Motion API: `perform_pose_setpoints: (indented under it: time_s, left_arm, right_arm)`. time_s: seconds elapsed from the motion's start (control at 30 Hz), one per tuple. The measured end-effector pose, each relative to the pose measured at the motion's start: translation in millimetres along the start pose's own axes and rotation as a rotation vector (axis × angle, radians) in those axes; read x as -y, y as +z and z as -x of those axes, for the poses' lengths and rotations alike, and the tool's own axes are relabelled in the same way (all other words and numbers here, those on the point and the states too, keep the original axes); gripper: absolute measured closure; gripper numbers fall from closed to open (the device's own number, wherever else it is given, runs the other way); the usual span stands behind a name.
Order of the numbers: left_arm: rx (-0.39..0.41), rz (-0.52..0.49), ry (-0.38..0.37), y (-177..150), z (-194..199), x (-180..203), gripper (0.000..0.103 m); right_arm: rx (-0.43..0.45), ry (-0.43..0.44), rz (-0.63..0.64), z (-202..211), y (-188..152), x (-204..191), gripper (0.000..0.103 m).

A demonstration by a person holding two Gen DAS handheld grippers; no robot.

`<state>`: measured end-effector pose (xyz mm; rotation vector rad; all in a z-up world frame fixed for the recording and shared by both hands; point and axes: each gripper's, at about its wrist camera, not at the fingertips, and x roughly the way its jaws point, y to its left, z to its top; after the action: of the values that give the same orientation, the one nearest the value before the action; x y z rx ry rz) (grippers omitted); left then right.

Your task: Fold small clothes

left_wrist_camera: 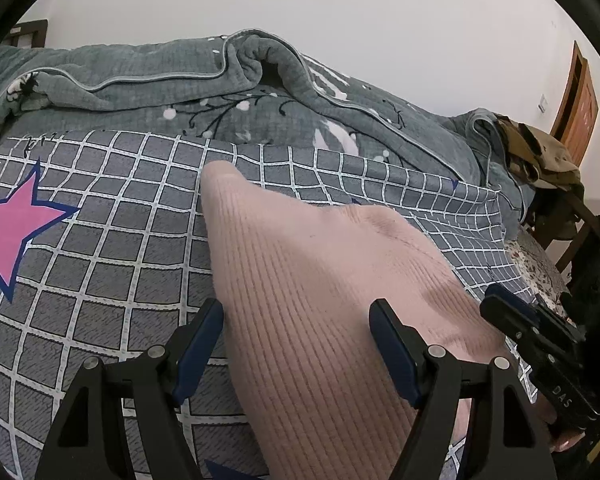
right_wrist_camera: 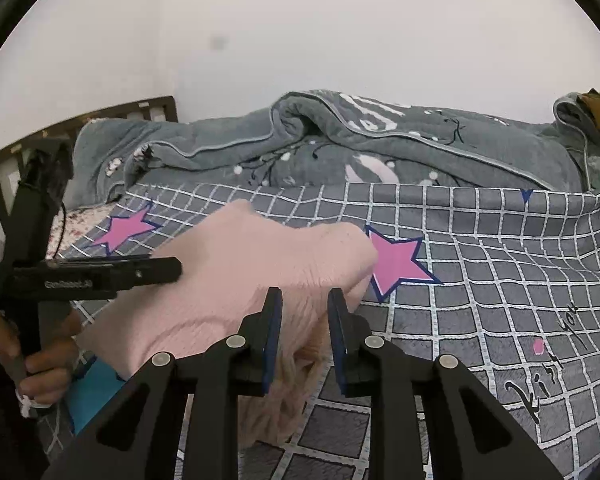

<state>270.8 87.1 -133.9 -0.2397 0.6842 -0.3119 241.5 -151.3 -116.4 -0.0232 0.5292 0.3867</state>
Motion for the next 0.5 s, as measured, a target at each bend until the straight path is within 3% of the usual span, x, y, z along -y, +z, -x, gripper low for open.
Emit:
perform_pose_setpoints:
  time_s: [0.07,0.17,0.23,0.27,0.3,0.4,0.5]
  left_arm:
    - [0.003,0.0,0.001,-0.1,0.1,0.0,0.029]
    - [0.001,0.001,0.002,0.2,0.5,0.8,0.029]
    - [0.003,0.001,0.002,0.1,0.6,0.7,0.029]
    - [0.005,0.001,0.002,0.6,0.7,0.5,0.029]
    - [0.007,0.002,0.002,1.2,1.3,0.3,0.029]
    - [0.016,0.006,0.002,1.6,4.2,-1.4,0.029]
    - [0.015,0.007,0.004,1.4,4.7,-2.2,0.029]
  right_arm:
    - [-0.011,0.015,-0.001,-1.0,-0.8,-1.2,0.074]
    - [-0.072,0.004,0.02,-11.7,-5.6,-8.6,0.058]
    - [-0.094,-0.049,0.035,-20.5,-11.1,-13.4,0.068]
    - [-0.098,-0.054,0.038,-22.2,-11.8,-14.3,0.086]
    - [-0.088,-0.049,0.036,-20.7,-11.1,-14.0,0.09]
    - [-0.032,-0.041,-0.014,-8.7,-6.0,-4.0,0.094]
    - [-0.055,-0.05,-0.03,-12.4,-5.7,2.2,0.095]
